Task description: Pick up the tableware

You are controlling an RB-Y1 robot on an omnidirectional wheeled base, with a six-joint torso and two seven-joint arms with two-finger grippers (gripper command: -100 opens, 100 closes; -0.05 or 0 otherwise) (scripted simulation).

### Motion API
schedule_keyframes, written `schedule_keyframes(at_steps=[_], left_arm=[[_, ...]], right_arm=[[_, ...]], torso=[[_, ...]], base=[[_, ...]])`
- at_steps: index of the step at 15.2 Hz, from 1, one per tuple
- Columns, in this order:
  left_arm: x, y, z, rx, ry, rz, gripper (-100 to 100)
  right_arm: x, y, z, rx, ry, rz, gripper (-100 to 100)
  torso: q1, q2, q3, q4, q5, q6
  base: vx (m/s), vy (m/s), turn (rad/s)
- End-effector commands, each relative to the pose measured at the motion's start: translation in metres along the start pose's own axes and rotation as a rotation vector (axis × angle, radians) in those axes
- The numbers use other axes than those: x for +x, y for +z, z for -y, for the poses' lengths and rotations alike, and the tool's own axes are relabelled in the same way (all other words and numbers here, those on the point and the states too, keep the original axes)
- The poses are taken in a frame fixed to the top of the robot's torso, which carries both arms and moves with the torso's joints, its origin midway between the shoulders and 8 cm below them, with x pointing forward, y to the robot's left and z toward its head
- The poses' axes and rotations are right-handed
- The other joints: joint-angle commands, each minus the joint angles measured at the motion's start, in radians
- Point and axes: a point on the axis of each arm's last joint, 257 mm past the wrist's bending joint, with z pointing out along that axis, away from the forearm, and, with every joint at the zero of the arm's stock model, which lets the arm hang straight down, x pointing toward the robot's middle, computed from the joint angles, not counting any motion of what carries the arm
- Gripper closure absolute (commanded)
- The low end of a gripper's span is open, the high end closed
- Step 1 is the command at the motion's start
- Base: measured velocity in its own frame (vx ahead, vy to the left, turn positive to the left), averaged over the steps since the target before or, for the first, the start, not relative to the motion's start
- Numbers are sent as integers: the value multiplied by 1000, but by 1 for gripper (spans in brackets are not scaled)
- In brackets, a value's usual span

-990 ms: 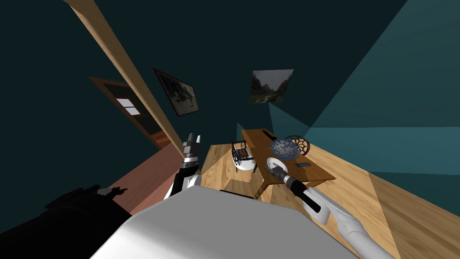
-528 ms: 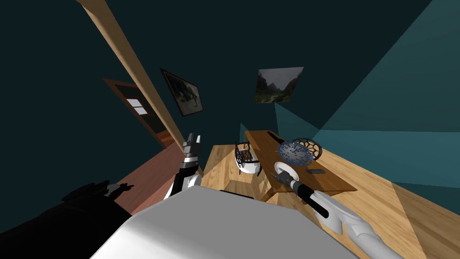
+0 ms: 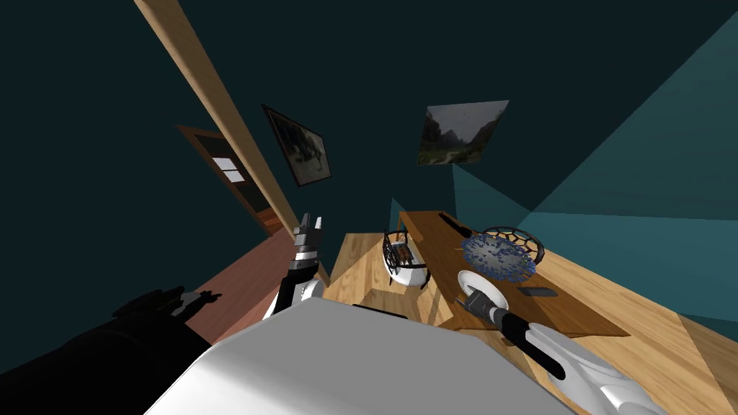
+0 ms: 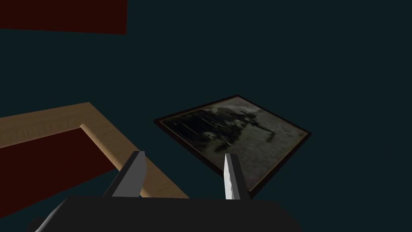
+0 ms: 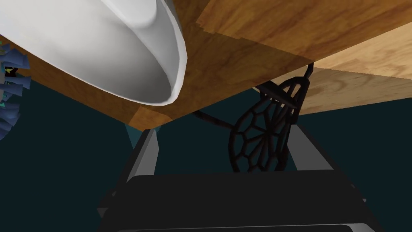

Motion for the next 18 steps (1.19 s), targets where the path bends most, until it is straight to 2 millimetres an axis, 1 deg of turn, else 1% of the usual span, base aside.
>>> schedule_keyframes(at_steps=[1,2,4,5,6,7,8,9,12,13,15,18], left_arm=[[0,0,0,0,0,0,0],[0,0,0,0,0,0,0],[0,0,0,0,0,0,0],[0,0,0,0,0,0,0],[0,0,0,0,0,0,0],[0,0,0,0,0,0,0],[0,0,0,0,0,0,0],[0,0,0,0,0,0,0],[0,0,0,0,0,0,0],[0,0,0,0,0,0,0],[0,0,0,0,0,0,0],[0,0,0,0,0,0,0]], right_arm=[[27,-7,6,0,-55,-59,-100],[34,-8,8,4,-52,-73,-100],[81,-26,18,2,-141,-182,-100],[77,-25,16,0,-142,-173,-100],[88,-29,19,5,-138,-196,-100],[112,-40,24,3,-175,-253,-100],[131,-50,28,-2,-209,-296,-100],[153,-63,32,-5,-237,-349,-100],[154,-63,32,-4,-237,-350,-100],[184,-83,37,-13,-280,-424,-100],[201,-95,40,-19,-304,-466,-100],[201,-95,40,-19,-304,-466,-100]], torso=[[0,0,0,0,0,0],[-1,0,0,0,0,0],[0,0,0,0,0,0],[2,-2,-1,0,0,0],[3,-4,-2,-1,0,0],[2,-3,-2,-1,0,0],[2,-3,-1,-1,0,0],[2,-3,-2,-1,0,0],[1,-3,-2,-1,0,0],[-1,0,0,0,0,0],[-1,0,0,0,0,0],[-2,1,0,0,-1,0]], base=[[47,43,75],[62,52,77],[100,89,83],[137,120,60],[99,95,21],[92,83,40],[116,90,66],[134,118,81],[83,54,17],[57,37,43],[93,62,44],[46,20,-2]])
